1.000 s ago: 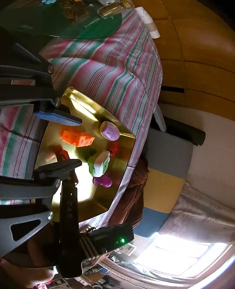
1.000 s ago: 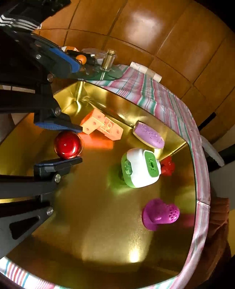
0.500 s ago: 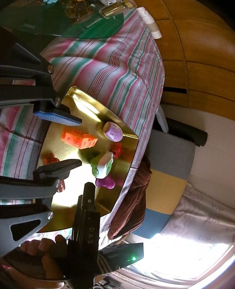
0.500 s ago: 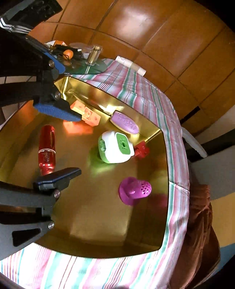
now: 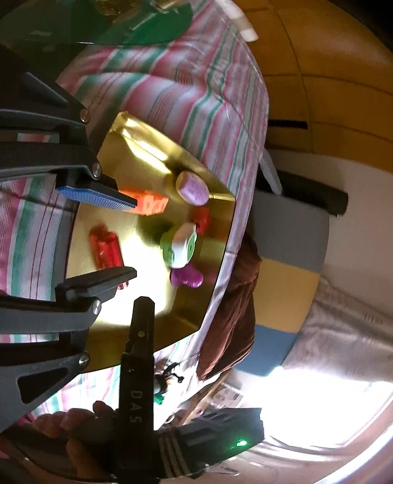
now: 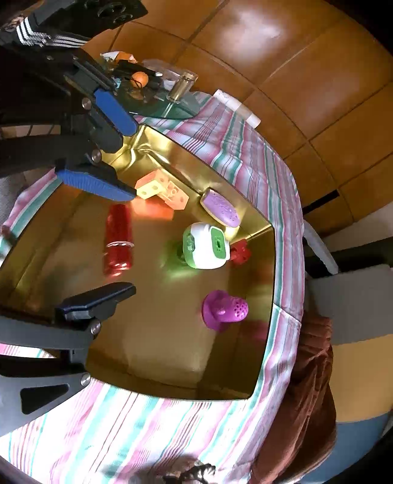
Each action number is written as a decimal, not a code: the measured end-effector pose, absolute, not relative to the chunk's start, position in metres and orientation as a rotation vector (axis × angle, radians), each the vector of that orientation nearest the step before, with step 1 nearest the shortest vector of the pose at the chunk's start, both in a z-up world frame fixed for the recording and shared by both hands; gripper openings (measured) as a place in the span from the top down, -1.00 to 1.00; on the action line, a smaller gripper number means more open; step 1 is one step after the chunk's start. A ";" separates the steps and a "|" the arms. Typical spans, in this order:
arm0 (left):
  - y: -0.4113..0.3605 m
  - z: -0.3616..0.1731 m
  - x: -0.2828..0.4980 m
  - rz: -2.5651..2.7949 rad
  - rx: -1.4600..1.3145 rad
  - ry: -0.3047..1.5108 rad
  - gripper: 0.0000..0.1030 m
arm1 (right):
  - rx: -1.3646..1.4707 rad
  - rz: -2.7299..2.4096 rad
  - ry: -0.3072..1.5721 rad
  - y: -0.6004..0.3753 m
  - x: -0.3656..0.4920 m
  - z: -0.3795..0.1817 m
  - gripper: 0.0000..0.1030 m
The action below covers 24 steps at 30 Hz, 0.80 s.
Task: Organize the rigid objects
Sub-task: 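Lower the red cylinder into the tray and open the right gripper, then move both grippers from the tray back to the clear cup and green cup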
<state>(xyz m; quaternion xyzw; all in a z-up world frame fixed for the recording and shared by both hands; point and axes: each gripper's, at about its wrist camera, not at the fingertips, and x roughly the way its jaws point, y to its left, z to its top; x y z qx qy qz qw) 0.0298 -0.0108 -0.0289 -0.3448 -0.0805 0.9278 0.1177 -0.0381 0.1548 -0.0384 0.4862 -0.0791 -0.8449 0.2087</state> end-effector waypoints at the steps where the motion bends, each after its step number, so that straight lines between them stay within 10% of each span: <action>1: -0.008 -0.029 0.031 2.709 -1.006 -0.221 0.26 | 1.352 -2.356 -0.220 0.157 -0.037 -0.037 -0.11; 24: 0.047 -0.029 0.049 2.593 -0.973 0.004 0.26 | 1.538 -2.712 -0.235 0.334 -0.011 -0.047 -0.19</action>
